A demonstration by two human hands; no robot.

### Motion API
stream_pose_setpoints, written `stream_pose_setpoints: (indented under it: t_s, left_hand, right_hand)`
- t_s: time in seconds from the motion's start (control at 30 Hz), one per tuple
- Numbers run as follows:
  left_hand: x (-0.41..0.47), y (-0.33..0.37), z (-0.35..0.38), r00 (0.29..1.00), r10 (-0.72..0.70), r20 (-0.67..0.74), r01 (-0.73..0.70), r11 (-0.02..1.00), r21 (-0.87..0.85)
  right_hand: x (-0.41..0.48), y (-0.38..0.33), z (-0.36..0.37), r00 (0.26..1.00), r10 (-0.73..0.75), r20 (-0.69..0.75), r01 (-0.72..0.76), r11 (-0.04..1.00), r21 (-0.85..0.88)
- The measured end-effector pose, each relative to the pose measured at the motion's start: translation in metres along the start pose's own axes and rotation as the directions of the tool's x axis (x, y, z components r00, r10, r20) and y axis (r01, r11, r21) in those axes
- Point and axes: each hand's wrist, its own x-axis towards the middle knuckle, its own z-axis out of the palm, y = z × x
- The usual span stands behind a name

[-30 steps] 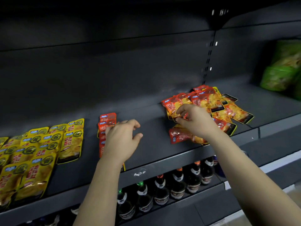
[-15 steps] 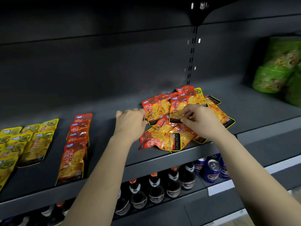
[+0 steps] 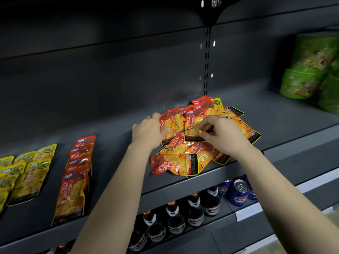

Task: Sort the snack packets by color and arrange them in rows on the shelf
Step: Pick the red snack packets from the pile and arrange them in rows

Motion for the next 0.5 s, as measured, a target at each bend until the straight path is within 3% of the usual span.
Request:
stream_pose_setpoints:
  t_s: [0.17,0.33,0.5]
  left_hand:
    - [0.012,0.009,0.002,0.991,-0.124,0.056,0.122,0.992,0.036]
    - [0.019,0.005,0.005,0.975,-0.189,0.12,0.207,0.965,-0.163]
    - [0.018,0.001,0.008,0.969,-0.247,0.011,0.24,0.927,-0.287]
  right_hand:
    - [0.004,-0.002,0.002,1.0,-0.001,-0.009,0.001,1.0,0.006]
    - [0.006,-0.001,0.004,1.0,-0.002,-0.021,0.002,0.999,0.033]
    - [0.005,-0.003,0.003,1.0,-0.001,-0.023,0.003,0.997,0.083]
